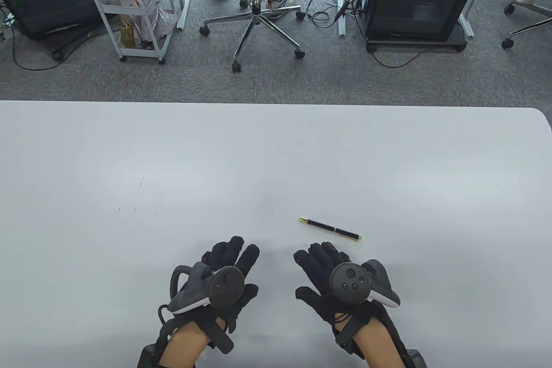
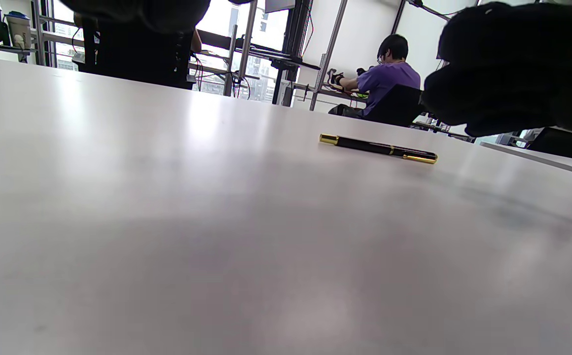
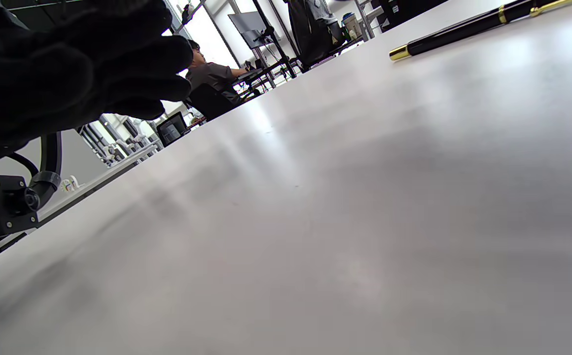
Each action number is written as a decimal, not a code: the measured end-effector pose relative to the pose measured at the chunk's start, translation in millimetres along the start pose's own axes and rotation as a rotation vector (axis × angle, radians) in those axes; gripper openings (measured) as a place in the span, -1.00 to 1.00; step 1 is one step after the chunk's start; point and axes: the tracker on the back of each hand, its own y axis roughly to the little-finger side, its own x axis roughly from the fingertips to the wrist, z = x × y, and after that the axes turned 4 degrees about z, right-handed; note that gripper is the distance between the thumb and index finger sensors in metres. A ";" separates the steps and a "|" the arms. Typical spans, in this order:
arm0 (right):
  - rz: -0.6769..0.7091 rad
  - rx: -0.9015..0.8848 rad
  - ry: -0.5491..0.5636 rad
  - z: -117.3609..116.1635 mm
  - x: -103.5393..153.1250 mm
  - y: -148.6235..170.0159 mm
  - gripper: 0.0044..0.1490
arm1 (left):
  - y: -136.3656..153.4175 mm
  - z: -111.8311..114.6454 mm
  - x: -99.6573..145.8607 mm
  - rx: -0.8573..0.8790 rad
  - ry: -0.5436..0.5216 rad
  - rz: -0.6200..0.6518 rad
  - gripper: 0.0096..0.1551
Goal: Remove fountain pen cap from fountain pen with right hand
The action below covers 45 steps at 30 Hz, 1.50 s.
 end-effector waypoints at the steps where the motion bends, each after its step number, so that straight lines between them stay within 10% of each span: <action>1: 0.001 -0.003 0.001 0.1 -0.1 0.3 -0.04 | 0.1 0.1 -0.2 -0.001 0.000 -0.001 -0.10; 30: -0.099 0.163 0.194 24.3 0.8 16.8 -0.06 | -5.6 -7.4 -4.3 0.020 -0.031 -0.003 -0.10; 45: -0.560 0.350 0.067 52.5 -40.7 80.0 -0.13 | 0.6 -11.9 -6.9 0.078 -0.027 -0.028 -0.10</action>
